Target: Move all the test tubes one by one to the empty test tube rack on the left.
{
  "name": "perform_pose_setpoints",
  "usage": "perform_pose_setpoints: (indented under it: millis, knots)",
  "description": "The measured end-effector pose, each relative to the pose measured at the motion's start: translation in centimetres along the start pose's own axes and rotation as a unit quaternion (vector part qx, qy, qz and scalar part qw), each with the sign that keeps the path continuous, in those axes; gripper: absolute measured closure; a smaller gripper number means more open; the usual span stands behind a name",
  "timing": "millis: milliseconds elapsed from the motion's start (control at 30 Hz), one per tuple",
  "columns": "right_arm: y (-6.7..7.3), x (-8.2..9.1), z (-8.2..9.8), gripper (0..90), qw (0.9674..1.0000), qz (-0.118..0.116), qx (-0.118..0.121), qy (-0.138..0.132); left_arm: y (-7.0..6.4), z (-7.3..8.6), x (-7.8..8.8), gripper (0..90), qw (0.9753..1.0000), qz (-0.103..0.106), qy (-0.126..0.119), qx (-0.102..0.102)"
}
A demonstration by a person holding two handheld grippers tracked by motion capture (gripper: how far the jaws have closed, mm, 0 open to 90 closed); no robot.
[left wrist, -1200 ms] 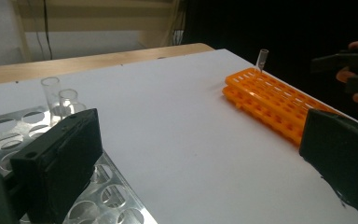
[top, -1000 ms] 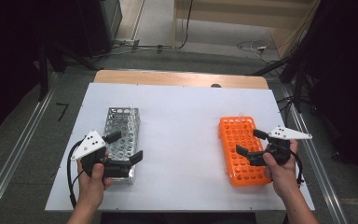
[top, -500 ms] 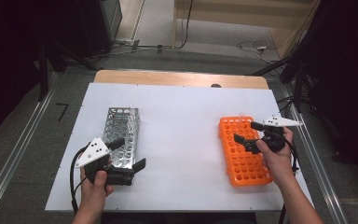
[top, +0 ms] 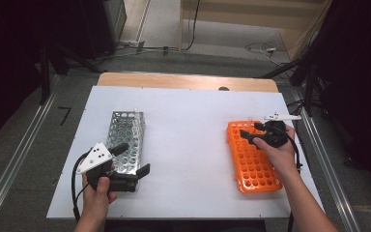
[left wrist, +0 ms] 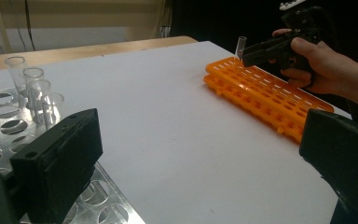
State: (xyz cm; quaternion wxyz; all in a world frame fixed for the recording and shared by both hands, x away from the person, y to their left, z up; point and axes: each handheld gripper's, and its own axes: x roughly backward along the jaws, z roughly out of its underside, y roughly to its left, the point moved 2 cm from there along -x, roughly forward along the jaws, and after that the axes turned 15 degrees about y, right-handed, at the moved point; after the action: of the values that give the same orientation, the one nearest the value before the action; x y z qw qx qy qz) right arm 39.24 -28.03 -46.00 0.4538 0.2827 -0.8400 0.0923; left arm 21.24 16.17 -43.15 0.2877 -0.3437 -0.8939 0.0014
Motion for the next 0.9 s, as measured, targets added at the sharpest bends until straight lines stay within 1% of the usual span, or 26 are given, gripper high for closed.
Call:
perform_pose_setpoints:
  millis: [33,133,200,300,400,533,667,767,867,900]
  knots:
    - [-0.1,-0.2,0.0,27.9,1.0,0.004,-0.003,0.005,0.0,0.0,0.0,0.0,1.0,0.0,-0.001,0.001]
    - [-0.4,-0.6,-0.1,33.3,0.9999,0.006,-0.008,0.009,0.1,0.0,0.0,0.0,1.0,0.0,0.002,0.002]
    - [-0.4,-0.8,-0.2,36.5,0.9998,0.012,-0.011,0.014,0.1,0.0,0.0,0.0,1.0,0.0,0.002,0.003]
    - [-0.5,-0.9,-0.3,41.7,0.9995,0.026,-0.009,0.016,0.1,0.0,0.0,0.0,1.0,0.0,0.001,0.004]
    - [-0.5,-1.2,-0.4,46.5,0.9989,0.036,-0.013,0.028,0.1,0.0,0.0,0.0,1.0,-0.001,0.0,0.006]
    - [-0.6,-1.2,-0.4,53.4,0.9987,0.044,-0.015,0.023,0.1,0.1,-0.1,0.0,1.0,-0.001,0.001,0.007]
    - [-0.5,-1.3,-0.5,58.1,0.9987,0.045,-0.01,0.021,0.1,0.1,-0.1,0.0,1.0,0.0,0.001,0.007]
    - [-0.4,-1.4,-0.6,63.8,0.9988,0.046,-0.004,0.018,0.1,0.0,-0.1,0.0,1.0,0.0,-0.001,0.007]
    - [-0.3,-1.5,-0.6,69.2,0.9987,0.047,-0.004,0.018,0.1,0.0,-0.1,0.0,1.0,0.0,-0.003,0.008]
    - [-0.3,-1.5,-0.6,70.8,0.9985,0.051,-0.005,0.017,0.1,0.0,-0.1,0.0,1.0,0.0,-0.003,0.008]
